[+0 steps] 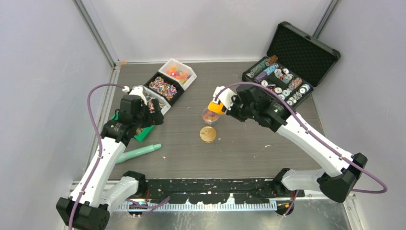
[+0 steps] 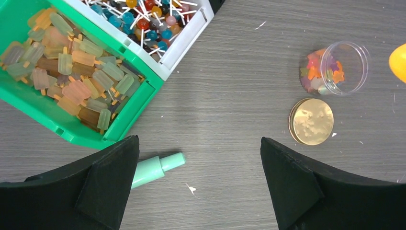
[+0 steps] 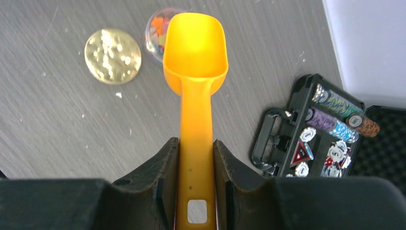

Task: Pack the candies
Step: Scoop the fake candies from the storage box.

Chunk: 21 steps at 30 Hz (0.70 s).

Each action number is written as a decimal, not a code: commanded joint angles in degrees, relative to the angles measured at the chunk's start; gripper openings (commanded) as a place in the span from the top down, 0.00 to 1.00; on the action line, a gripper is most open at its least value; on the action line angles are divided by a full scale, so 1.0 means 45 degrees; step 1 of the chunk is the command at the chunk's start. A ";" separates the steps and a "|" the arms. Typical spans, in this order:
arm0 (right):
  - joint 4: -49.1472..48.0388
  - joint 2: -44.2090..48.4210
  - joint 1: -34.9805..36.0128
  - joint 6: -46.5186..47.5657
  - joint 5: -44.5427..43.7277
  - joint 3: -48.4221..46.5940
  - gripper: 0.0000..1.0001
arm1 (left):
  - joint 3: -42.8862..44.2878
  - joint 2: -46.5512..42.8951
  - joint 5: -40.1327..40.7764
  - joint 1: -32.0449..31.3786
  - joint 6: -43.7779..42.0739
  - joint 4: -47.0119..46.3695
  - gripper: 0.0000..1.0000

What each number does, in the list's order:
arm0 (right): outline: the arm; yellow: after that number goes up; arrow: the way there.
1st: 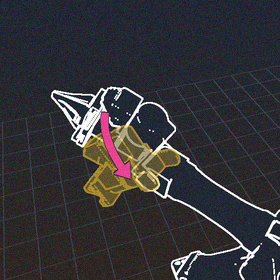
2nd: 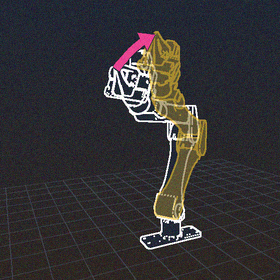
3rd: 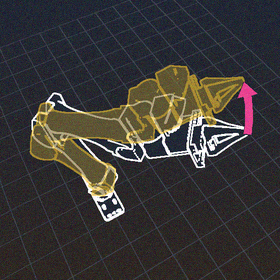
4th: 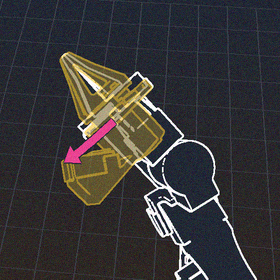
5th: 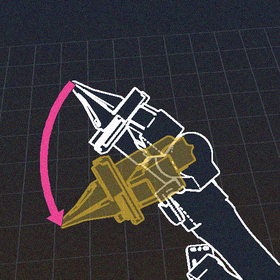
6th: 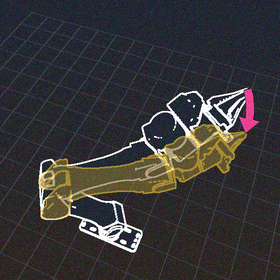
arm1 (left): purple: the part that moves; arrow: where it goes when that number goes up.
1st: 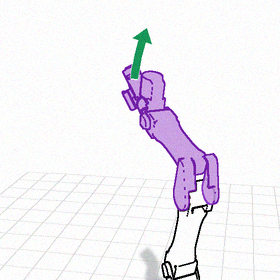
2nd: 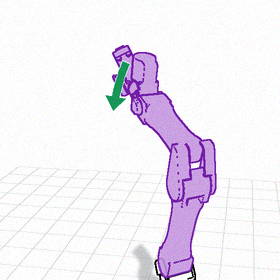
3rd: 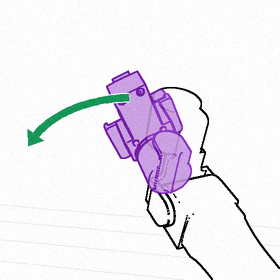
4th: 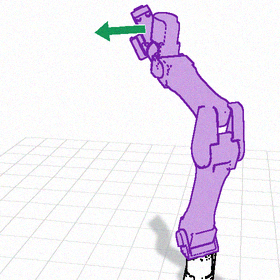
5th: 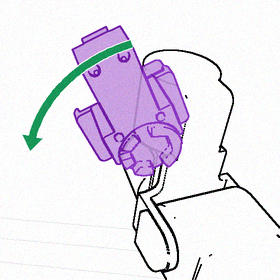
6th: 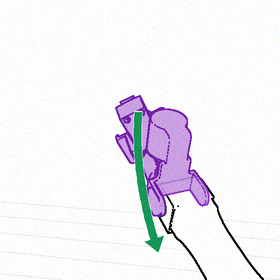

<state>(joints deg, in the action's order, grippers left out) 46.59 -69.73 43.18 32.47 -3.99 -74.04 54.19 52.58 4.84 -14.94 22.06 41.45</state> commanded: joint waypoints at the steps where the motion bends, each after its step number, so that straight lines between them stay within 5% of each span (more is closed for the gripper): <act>1: -0.1652 -0.0452 0.0079 -0.0731 -0.0177 -0.0894 1.00 | -0.0044 -0.0062 0.0827 -0.0041 0.0874 -0.0551 0.01; 6: -0.1623 -0.2381 0.0020 -0.1590 -0.0403 -0.3132 1.00 | 0.0297 0.0381 0.2552 0.0271 0.2436 0.0003 0.04; 15: 0.0384 -0.7237 -0.0429 -0.1325 0.0182 -0.9265 1.00 | 0.0096 0.1244 0.3152 0.1473 0.4604 -0.1245 0.26; 21: 0.1527 -1.0337 -0.0652 -0.0580 -0.0033 -1.3075 1.00 | 0.0465 0.3280 0.2788 0.2222 0.4960 -0.1501 0.25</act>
<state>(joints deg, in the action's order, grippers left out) 49.56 -110.89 40.99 27.49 -4.01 -123.59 54.24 62.94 16.73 -6.98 41.34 37.82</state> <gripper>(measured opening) 0.335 0.734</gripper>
